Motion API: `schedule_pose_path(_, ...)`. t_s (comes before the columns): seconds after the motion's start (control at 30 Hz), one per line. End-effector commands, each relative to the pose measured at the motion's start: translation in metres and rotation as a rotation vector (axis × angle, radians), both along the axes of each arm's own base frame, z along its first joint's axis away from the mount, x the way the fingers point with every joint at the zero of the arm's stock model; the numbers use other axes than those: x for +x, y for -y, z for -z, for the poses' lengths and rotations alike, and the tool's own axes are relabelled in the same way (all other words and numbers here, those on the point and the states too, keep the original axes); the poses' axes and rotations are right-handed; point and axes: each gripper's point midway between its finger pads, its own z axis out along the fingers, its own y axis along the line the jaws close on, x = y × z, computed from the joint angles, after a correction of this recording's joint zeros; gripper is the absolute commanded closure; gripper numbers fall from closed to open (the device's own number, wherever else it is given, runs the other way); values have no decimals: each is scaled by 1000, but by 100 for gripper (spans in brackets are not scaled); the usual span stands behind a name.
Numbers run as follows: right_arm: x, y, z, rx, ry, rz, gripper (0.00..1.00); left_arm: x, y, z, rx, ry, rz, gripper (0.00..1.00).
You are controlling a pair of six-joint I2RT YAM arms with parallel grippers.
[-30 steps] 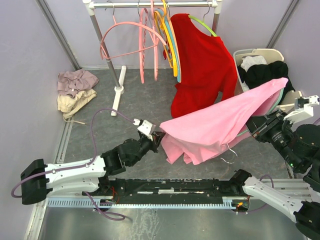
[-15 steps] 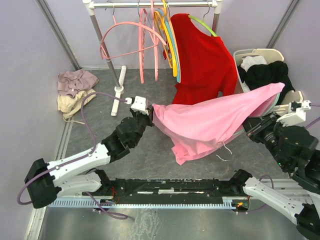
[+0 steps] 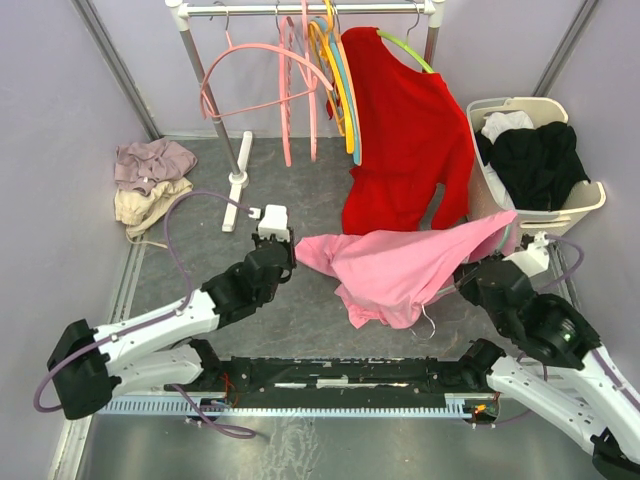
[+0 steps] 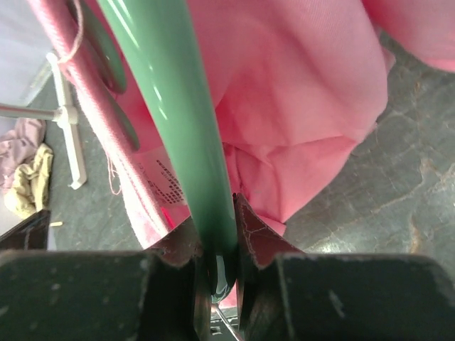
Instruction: Place the t-shirt on the hanger
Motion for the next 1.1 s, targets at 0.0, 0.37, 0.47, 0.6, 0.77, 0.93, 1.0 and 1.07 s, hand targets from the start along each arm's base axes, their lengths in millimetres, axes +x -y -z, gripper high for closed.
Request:
schedule_pose_path(0.0, 13, -10, 4, 130, 24, 78, 99, -22, -7, -1, -113, -40, -39, 61)
schedule_pose_path(0.37, 34, -42, -14, 146, -49, 65, 99, -138, 81, -2, -22, 6, 361, 60)
schedule_pose_path(0.47, 38, -52, -26, 175, -52, 52, 99, -158, 92, -1, -39, 55, 393, 59)
schedule_pose_path(0.6, 44, -67, -38, 229, -68, 40, 99, -179, 102, -5, -41, 152, 369, 58)
schedule_pose_path(0.77, 52, -89, -50, 290, -90, 6, 99, -184, 118, 1, 31, 248, 275, 56)
schedule_pose_path(0.93, 56, -96, -63, 318, -80, -12, 99, -179, 121, 15, 63, 291, 223, 47)
schedule_pose_path(1.0, 56, -97, -66, 327, -75, -16, 99, -177, 124, 19, 71, 301, 222, 44)
schedule_pose_path(1.07, 56, -98, -68, 332, -72, -19, 99, -176, 131, 21, 69, 315, 242, 43)
